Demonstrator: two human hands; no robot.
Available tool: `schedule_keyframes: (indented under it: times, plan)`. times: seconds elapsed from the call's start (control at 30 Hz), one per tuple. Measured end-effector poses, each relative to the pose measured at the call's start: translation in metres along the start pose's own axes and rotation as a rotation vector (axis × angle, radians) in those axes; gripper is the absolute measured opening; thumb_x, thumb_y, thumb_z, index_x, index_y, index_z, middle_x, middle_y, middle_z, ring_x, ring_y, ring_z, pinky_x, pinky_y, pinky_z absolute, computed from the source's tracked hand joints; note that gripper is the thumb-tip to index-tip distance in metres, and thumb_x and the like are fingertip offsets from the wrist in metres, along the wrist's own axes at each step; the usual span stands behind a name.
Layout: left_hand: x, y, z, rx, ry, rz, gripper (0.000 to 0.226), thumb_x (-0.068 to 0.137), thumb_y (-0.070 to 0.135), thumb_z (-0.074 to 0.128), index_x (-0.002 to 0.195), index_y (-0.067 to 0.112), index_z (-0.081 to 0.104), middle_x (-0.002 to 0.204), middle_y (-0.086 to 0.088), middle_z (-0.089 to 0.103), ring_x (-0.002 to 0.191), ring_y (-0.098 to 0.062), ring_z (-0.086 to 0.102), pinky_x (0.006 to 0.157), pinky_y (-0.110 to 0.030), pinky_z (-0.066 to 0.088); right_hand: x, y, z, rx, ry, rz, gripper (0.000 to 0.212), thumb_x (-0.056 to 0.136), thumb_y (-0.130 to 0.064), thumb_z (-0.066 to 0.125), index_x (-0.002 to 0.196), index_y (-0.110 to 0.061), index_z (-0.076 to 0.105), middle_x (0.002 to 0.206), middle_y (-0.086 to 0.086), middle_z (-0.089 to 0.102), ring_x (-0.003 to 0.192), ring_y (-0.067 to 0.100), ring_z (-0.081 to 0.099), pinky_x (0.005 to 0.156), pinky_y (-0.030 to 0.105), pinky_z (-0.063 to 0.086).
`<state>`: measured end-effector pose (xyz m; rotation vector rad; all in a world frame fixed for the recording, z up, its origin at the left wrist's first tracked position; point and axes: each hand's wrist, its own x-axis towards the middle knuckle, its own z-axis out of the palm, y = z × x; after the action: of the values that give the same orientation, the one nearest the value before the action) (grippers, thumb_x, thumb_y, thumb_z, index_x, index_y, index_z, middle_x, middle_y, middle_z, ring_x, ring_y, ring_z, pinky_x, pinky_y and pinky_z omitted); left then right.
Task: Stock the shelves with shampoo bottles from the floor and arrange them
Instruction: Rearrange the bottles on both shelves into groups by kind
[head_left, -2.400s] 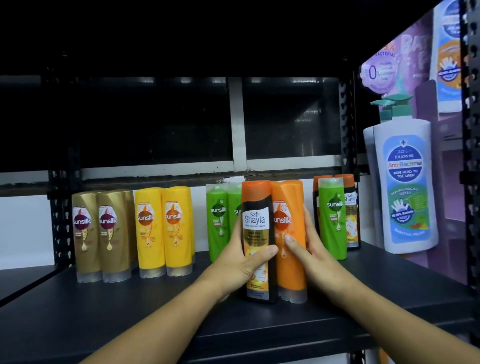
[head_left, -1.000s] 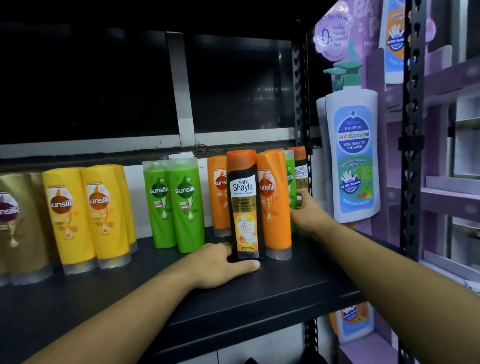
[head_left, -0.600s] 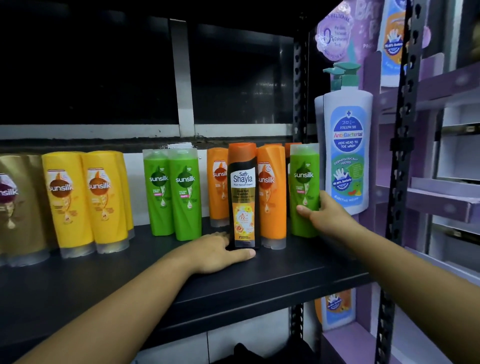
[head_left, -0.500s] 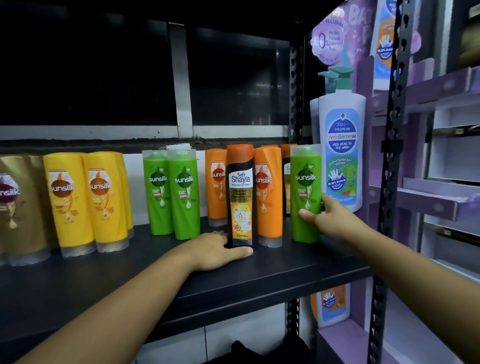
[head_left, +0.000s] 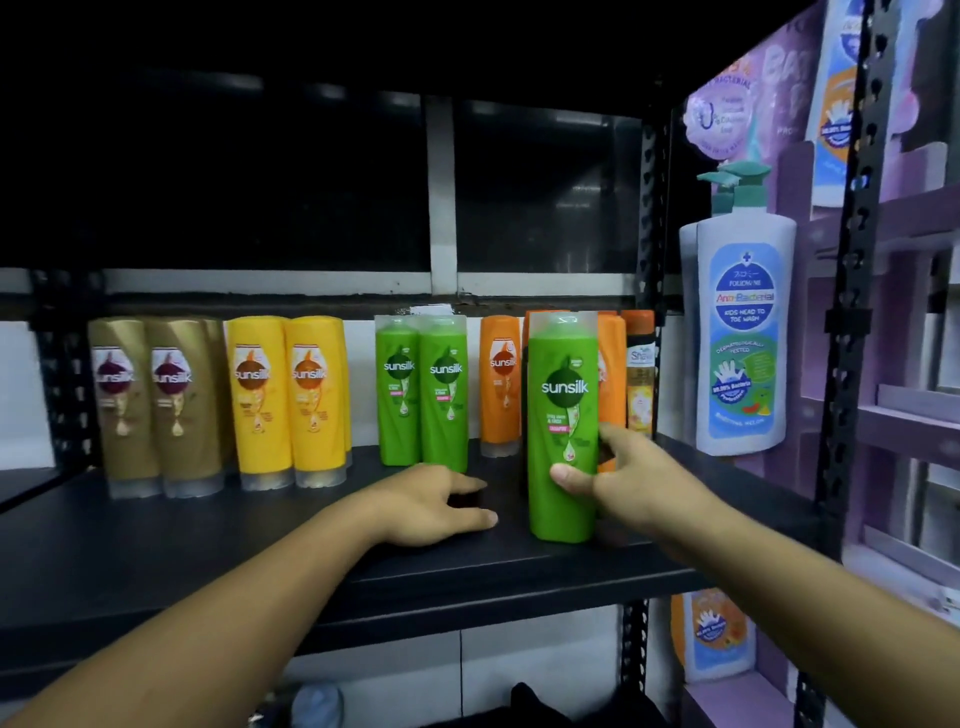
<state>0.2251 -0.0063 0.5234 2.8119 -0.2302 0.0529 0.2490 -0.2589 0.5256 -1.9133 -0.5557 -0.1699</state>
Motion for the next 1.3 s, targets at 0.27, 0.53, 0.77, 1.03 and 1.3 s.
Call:
schedule_keyframes:
  times: [0.27, 0.53, 0.77, 1.03, 1.3]
  plan:
    - [-0.027, -0.041, -0.021, -0.931, 0.173, 0.009, 0.045, 0.096, 0.004, 0.065, 0.137, 0.021, 0.059, 0.125, 0.004, 0.073, 0.122, -0.018, 0.066, 0.11, -0.042, 0.049, 0.043, -0.022, 0.097, 0.096, -0.112, -0.071, 0.04, 0.084, -0.026, 0.081, 0.121, -0.026, 0.065, 0.112, -0.01, 0.074, 0.104, 0.01, 0.069, 0.094, 0.035, 0.057]
    - [-0.023, -0.068, -0.028, -0.985, 0.323, 0.064, 0.042, 0.098, 0.002, 0.064, 0.136, 0.021, 0.057, 0.124, 0.0, 0.074, 0.111, -0.018, 0.072, 0.081, -0.028, 0.059, 0.07, -0.012, 0.143, 0.103, -0.117, -0.104, 0.027, 0.095, -0.03, 0.069, 0.119, -0.021, 0.071, 0.109, -0.002, 0.075, 0.101, 0.014, 0.07, 0.097, 0.044, 0.056]
    - [-0.013, -0.078, -0.034, -0.817, 0.411, 0.063, 0.043, 0.099, -0.001, 0.06, 0.126, 0.032, 0.055, 0.126, 0.003, 0.071, 0.118, -0.014, 0.068, 0.105, -0.037, 0.053, 0.104, -0.022, 0.131, 0.102, 0.251, -0.209, 0.036, 0.098, -0.039, 0.061, 0.127, -0.018, 0.058, 0.12, 0.0, 0.062, 0.114, 0.017, 0.06, 0.098, 0.033, 0.048]
    - [-0.009, -0.087, -0.022, -0.784, 0.558, 0.068, 0.043, 0.1, 0.005, 0.062, 0.117, 0.044, 0.052, 0.125, 0.015, 0.063, 0.123, -0.013, 0.059, 0.109, -0.036, 0.049, 0.134, 0.012, 0.148, -0.006, 0.138, -0.197, 0.081, 0.087, -0.03, 0.077, 0.149, -0.029, 0.024, 0.146, -0.002, 0.049, 0.136, 0.017, 0.046, 0.116, 0.045, 0.038]
    - [-0.005, -0.096, -0.022, -0.773, 0.631, 0.043, 0.065, 0.098, 0.017, 0.069, 0.146, 0.039, 0.032, 0.133, 0.015, 0.06, 0.118, -0.005, 0.062, 0.099, -0.031, 0.054, 0.142, 0.02, 0.142, 0.039, 0.054, -0.187, 0.069, 0.088, -0.024, 0.076, 0.143, -0.034, 0.036, 0.127, -0.008, 0.065, 0.115, 0.015, 0.064, 0.1, 0.044, 0.054]
